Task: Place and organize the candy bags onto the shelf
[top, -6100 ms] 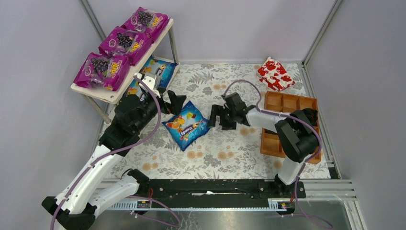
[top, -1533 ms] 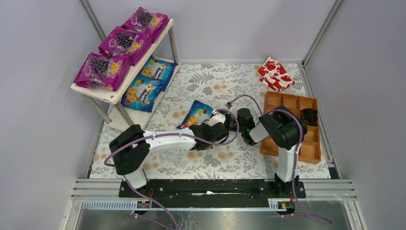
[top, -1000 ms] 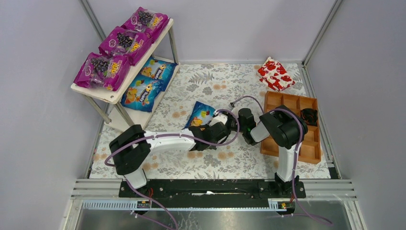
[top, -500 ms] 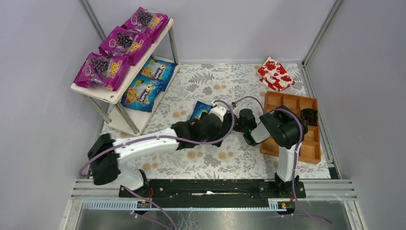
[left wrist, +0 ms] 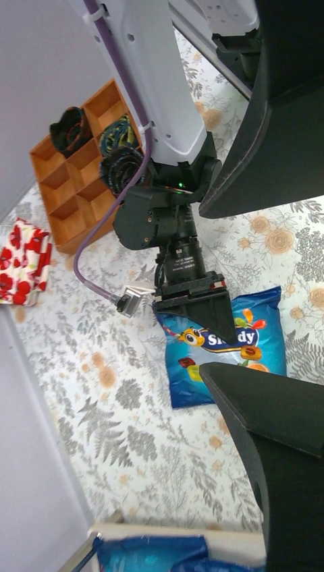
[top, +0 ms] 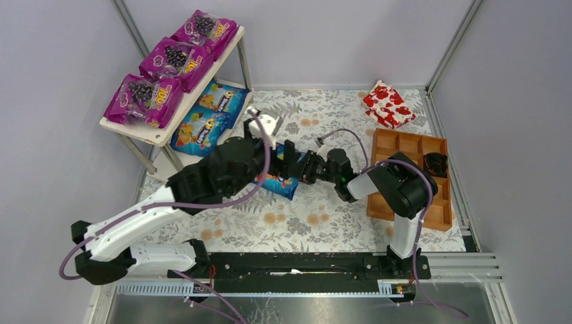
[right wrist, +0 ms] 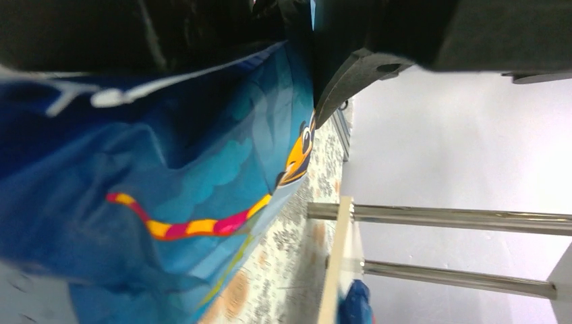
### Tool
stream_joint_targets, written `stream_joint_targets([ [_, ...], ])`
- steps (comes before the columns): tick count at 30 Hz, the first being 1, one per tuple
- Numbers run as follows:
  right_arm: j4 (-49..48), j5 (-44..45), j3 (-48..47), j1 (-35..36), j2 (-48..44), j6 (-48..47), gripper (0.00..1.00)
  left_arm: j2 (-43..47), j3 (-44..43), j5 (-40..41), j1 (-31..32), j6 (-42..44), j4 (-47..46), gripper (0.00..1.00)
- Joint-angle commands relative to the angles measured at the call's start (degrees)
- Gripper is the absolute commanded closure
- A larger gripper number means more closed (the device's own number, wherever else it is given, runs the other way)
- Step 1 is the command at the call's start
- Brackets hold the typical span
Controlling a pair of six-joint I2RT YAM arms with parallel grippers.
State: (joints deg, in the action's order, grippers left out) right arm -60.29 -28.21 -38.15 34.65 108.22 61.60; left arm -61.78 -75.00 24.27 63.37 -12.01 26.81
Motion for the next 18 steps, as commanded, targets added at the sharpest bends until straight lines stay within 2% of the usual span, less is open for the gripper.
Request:
stream_joint_targets([
  [1, 0.1, 2.5, -9.8, 2.9, -5.9, -0.7, 0.98, 10.3, 5.8, 2.8, -0.2, 3.1, -6.6, 0.16],
  [8, 4.2, 2.4, -24.7, 7.8, -3.4, -8.0, 0.99, 23.7, 14.8, 5.4, -0.2, 3.8, -13.9, 0.15],
  [13, 7.2, 2.6, -36.6, 10.3, 1.2, -13.5, 0.99, 25.8, 15.7, 4.6, -0.2, 3.9, -13.7, 0.15],
  [18, 9.0, 1.0, -49.9, 12.3, 10.2, -14.9, 0.99, 27.4, 16.2, 4.9, -0.3, 4.3, -13.4, 0.15],
])
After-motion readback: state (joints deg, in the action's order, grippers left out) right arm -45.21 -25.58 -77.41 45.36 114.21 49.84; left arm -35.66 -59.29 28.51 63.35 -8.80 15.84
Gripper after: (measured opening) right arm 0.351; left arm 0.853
